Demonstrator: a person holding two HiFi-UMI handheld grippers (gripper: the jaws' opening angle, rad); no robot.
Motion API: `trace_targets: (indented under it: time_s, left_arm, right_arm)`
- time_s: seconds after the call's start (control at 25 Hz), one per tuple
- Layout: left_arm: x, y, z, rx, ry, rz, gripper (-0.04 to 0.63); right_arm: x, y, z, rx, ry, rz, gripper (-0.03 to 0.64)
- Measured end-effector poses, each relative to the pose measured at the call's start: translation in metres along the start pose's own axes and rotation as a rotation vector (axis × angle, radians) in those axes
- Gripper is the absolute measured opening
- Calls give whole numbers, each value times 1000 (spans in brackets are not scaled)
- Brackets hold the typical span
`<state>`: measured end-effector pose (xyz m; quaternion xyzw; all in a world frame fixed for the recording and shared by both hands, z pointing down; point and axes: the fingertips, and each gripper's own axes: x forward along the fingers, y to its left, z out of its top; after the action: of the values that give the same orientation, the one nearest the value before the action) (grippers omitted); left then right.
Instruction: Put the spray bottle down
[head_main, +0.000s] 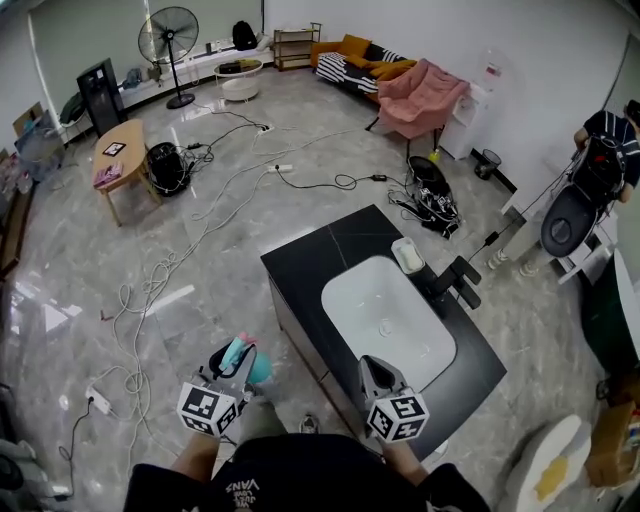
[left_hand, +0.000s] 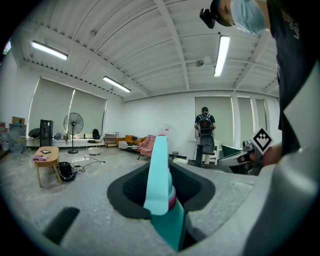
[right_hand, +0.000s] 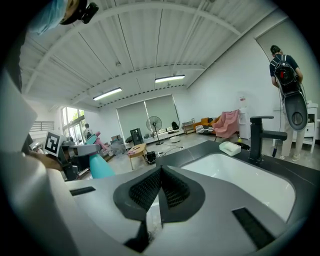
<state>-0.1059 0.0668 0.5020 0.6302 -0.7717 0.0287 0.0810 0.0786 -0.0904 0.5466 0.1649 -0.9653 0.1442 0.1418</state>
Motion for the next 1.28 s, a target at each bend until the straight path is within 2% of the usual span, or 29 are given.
trace_targets:
  time_s: [0.16,0.56,0.84,1.08,1.28]
  left_arm:
    - [27,39,1,-8,10,-29,126]
    - [85,128,28,40,25,-220,126]
    - [106,180,38,90,32,-349,126]
    - [125,202,44,122,21,-438,126]
    - [147,201,47,113,13,-486,126]
  right_arm:
    - [33,1,16,1,-7,-44,2]
    - [109,29,48,69,-63,-213,2]
    - [142,50,55,120,-123,-348,2]
    - [140,60,55,141,-153,-458,2]
    - [134,58,50,155,-133,-516,2]
